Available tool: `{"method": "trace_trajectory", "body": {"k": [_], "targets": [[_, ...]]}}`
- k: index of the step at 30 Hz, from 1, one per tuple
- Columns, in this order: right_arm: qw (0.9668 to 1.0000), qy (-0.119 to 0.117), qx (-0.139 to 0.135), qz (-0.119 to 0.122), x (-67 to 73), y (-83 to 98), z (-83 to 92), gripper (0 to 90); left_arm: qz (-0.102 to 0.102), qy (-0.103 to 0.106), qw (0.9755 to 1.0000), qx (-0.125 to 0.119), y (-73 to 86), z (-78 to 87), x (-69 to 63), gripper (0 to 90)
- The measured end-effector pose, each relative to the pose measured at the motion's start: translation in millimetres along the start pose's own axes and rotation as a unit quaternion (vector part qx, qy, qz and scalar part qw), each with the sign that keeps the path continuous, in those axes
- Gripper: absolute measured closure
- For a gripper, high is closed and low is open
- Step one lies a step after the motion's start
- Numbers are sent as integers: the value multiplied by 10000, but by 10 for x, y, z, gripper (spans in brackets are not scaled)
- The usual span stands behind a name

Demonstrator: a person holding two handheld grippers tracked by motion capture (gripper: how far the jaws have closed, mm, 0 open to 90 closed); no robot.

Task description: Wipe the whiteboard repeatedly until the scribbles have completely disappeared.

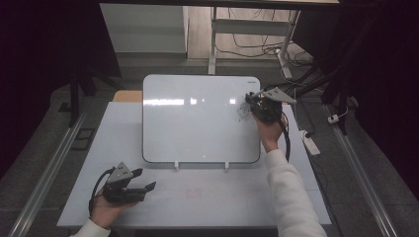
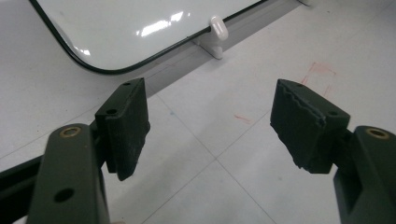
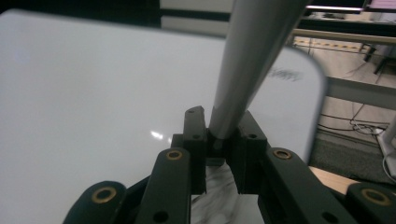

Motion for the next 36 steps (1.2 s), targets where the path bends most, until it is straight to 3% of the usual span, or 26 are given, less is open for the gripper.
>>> {"method": "trace_trajectory", "body": {"k": [2,3,4,5,7,9,10,12,13,14,16,19,21,22,23,24,25,26,27,30,32,33,35,36], "targets": [[9981,-416,192,413,188,83,-11,778,37,-17,10000,0,0,-8,11,284],[9963,-431,252,698,249,108,-12,778,39,-15,10000,14,0,-13,16,284],[9959,-416,276,748,241,96,-12,778,37,-17,10000,29,0,-19,18,284],[9974,-367,237,574,184,62,-12,778,30,-26,10000,42,0,-23,16,284],[9998,8,52,185,29,-11,-1,778,10,-20,10000,36,1,-16,2,283],[9999,73,-30,-74,-42,-21,-6,778,7,-14,10000,15,4,-1,-3,283],[10000,37,-14,-49,-3,-1,-7,778,20,-13,10000,1,6,4,1,284],[9991,-348,128,192,170,77,-7,778,51,-14,10000,1,7,0,19,284],[9977,-505,213,387,264,131,-2,779,48,-17,10000,8,7,-4,26,284],[9960,-489,246,700,330,176,14,779,54,-6,10000,17,7,-10,28,284],[9971,-455,212,570,285,156,16,779,30,-7,10000,40,4,-21,21,284],[9998,-31,33,184,77,58,10,779,5,-8,10000,31,3,-8,-7,283],[10000,-10,33,44,54,30,11,778,9,-4,10000,-3,3,8,-8,283],[9992,-262,188,235,167,76,18,778,23,-9,10000,-17,4,12,-4,284],[9992,-262,188,235,167,76,18,778,37,-8,10000,-20,4,12,3,284],[9976,-498,319,366,256,126,20,778,44,-1,10000,-6,4,8,11,284],[9952,-622,399,642,328,170,24,778,49,-5,10000,1,5,1,16,283],[9938,-582,417,850,352,183,32,779,49,-7,10000,15,3,-5,17,283],[9942,-591,427,793,312,160,33,778,49,-5,10000,30,1,-10,14,283],[9993,27,156,349,53,50,46,778,13,-4,10000,13,-1,-1,-17,283],[10000,6,96,-27,-27,42,47,778,4,-4,10000,-6,-1,13,-23,283],[9999,-36,117,68,26,57,53,778,16,-6,10000,-14,-2,16,-18,283],[9979,-446,310,344,199,128,55,779,37,-9,10000,1,-2,8,-2,283],[9962,-523,396,576,276,165,56,778,42,-6,10000,12,-2,0,2,283]]}}
Point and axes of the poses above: each handheld gripper's, and its own axes: z roughly backward along the jaws, y roughly out of its underside, x roughly to its left, the point moved 1 cm from there along -z, roughly forward along the jaws, and after that the axes turned 1 degree about -z, right-handed, at the moved point
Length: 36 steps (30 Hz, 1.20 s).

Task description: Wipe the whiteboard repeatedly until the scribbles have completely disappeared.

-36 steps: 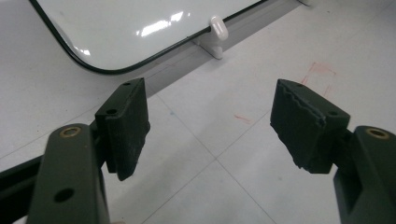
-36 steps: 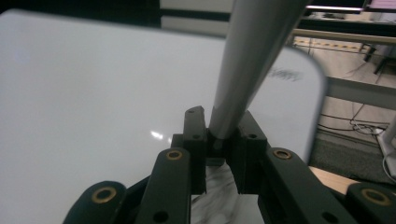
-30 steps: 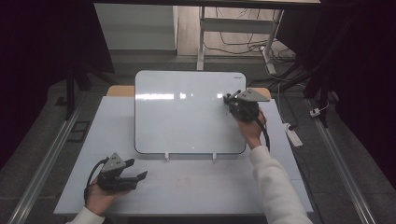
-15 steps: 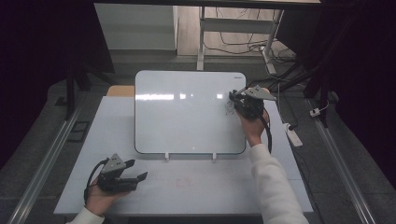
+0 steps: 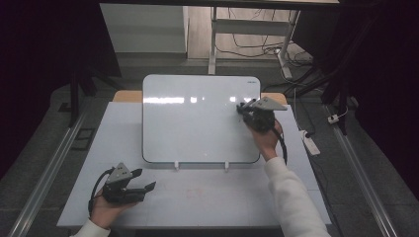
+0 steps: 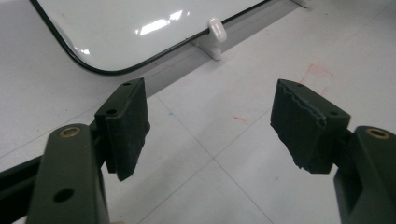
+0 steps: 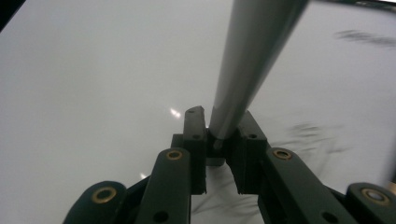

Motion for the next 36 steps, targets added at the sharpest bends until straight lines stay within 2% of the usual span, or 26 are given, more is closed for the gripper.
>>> {"method": "trace_trajectory", "body": {"k": [1,2,5,7,8,9,11,12,13,14,15,17,19,21,22,24,25,26,27,28,29,31,32,33,35,36], "targets": [[9997,57,16,225,33,14,-1,778,-9,-3,10000,11,0,-4,-1,283],[9998,11,14,193,-2,4,0,779,-17,-2,10000,14,-1,-6,-6,283],[9980,565,-220,-195,-265,-80,39,778,-32,2,10000,-14,0,12,-22,282],[9956,690,-324,-545,-410,-120,61,778,-17,-7,10000,-35,1,26,-17,283],[9958,677,-311,-532,-407,-125,61,778,2,-1,10000,-45,1,26,-9,283],[9970,632,-241,-368,-349,-117,57,779,3,-7,10000,-38,2,24,-3,283],[9994,217,-92,-256,-214,-73,41,779,15,0,10000,-27,2,15,6,283],[10000,5,5,-92,-128,-35,31,778,11,2,10000,-28,2,13,8,283],[9998,-81,84,130,-66,-3,28,779,11,4,10000,-28,3,12,8,283],[9995,-50,115,277,-52,5,33,779,6,7,10000,-24,2,12,7,283],[9997,-41,107,237,-93,-8,41,779,2,2,10000,-22,1,12,2,283],[9992,410,-32,19,-260,-69,73,779,-4,-2,10000,-27,-1,15,-10,282],[9973,631,-160,-352,-465,-122,101,778,-12,3,10000,-46,-2,24,-17,283],[9965,613,-216,-531,-537,-139,118,778,-7,5,10000,-61,-1,31,-15,283],[9970,542,-198,-517,-501,-123,117,778,-2,2,10000,-68,0,30,-9,283],[9997,86,-13,-207,-302,-46,90,779,11,10,10000,-48,0,23,6,282],[10000,-38,46,-23,-225,-18,80,779,9,13,10000,-44,0,18,10,282],[9996,-86,98,243,-153,7,71,779,9,19,10000,-42,-1,11,13,282],[9991,-16,128,393,-141,1,70,779,2,20,10000,-26,-3,3,13,282],[9995,24,92,295,-184,-25,64,779,3,23,10000,-12,-5,-3,8,282],[9997,205,19,142,-252,-62,66,779,-9,22,10000,-6,-7,-5,2,281],[9983,547,-150,-118,-430,-140,67,779,-26,26,10000,-23,-7,6,-11,280],[9975,604,-213,-302,-504,-166,68,779,-27,24,10000,-41,-6,13,-15,281],[9969,624,-267,-407,-548,-182,68,778,-19,25,10000,-46,-4,19,-13,281],[9966,589,-298,-485,-512,-175,54,779,4,20,10000,-57,-3,21,-2,281],[9977,386,-277,-476,-453,-157,36,779,7,28,10000,-52,-3,18,3,281]]}}
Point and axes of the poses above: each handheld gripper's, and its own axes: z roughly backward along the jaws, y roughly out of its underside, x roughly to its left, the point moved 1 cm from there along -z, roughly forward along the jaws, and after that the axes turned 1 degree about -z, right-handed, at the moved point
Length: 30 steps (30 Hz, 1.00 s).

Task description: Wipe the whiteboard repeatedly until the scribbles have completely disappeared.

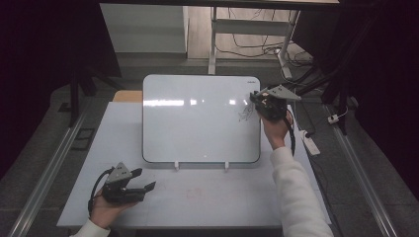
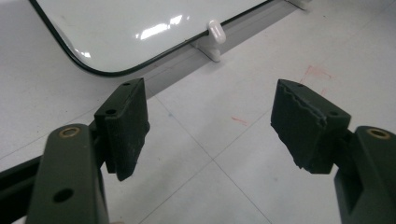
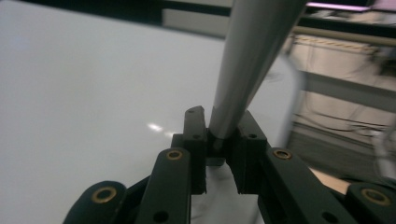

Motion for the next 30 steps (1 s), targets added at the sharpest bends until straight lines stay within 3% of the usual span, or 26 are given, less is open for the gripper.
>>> {"method": "trace_trajectory", "body": {"k": [2,3,4,8,9,10,12,14,15,16,18,20,21,23,24,26,27,28,30], "targets": [[9990,-339,126,255,178,58,-29,779,-12,9,10000,9,-1,-11,5,281],[9978,-310,179,556,256,74,-45,779,-10,7,10000,13,-1,-12,3,281],[9973,-239,208,661,263,62,-51,779,-19,2,10000,20,-1,-13,-1,281],[9989,431,-62,183,11,-66,-43,779,-29,1,10000,-13,-1,9,-19,281],[9992,392,-67,38,-22,-74,-48,779,-24,1,10000,-21,-1,10,-19,281],[9991,417,-71,70,0,-67,-51,779,-20,3,10000,-19,0,10,-15,281],[9996,84,21,255,133,-22,-53,779,-20,2,10000,-11,0,4,-6,281],[9977,-292,188,576,282,48,-66,779,-19,8,10000,5,-1,-5,1,281],[9965,-275,200,762,310,61,-64,779,-21,11,10000,13,-1,-8,-1,281],[9969,-291,210,706,282,45,-61,779,-35,0,10000,20,-1,-9,-5,281],[9990,120,58,436,140,-8,-38,779,-43,-2,10000,7,-2,-2,-22,281],[9999,136,-33,62,9,-28,-26,779,-45,-8,10000,-5,-2,6,-27,281],[9998,137,-26,124,13,-23,-23,779,-39,-4,10000,-4,-1,7,-23,281],[9987,203,59,469,38,-30,-5,779,-20,-8,10000,3,2,1,-11,281],[9987,258,35,436,4,-34,9,779,-12,-14,10000,13,2,-4,-7,281],[9991,391,-70,112,-121,-13,61,779,-34,-9,10000,15,1,-4,-12,281],[9994,332,-95,-66,-157,21,86,779,-39,-7,10000,11,1,-2,-16,281],[9995,297,-96,-80,-146,44,98,779,-43,-5,10000,3,1,0,-19,281],[9999,-111,1,-92,-52,120,114,779,-35,-5,10000,8,0,-4,-10,281]]}}
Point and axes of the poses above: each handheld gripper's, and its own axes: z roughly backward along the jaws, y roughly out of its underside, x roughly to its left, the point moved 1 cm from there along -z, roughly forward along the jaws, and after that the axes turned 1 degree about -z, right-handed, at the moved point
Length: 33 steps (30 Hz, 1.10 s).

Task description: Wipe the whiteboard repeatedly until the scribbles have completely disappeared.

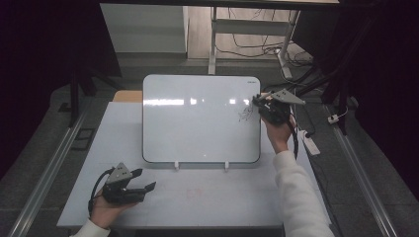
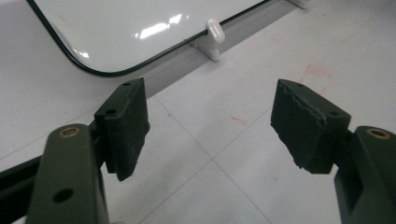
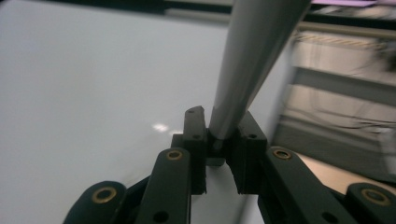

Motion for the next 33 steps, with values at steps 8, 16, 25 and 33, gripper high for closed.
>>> {"method": "trace_trajectory", "body": {"k": [8,16,25,33], "targets": [[9990,430,-69,36,-102,-45,24,779,-33,-21,10000,14,-4,-3,-30,279],[9983,125,142,560,107,-38,-59,779,-39,-24,10000,49,-10,-27,-26,279],[9995,187,-28,272,49,-213,-181,779,-14,-21,10000,11,-2,-9,-4,280],[9982,578,-104,87,-78,-253,-150,779,-27,-10,10000,-10,-5,0,-17,280]]}}
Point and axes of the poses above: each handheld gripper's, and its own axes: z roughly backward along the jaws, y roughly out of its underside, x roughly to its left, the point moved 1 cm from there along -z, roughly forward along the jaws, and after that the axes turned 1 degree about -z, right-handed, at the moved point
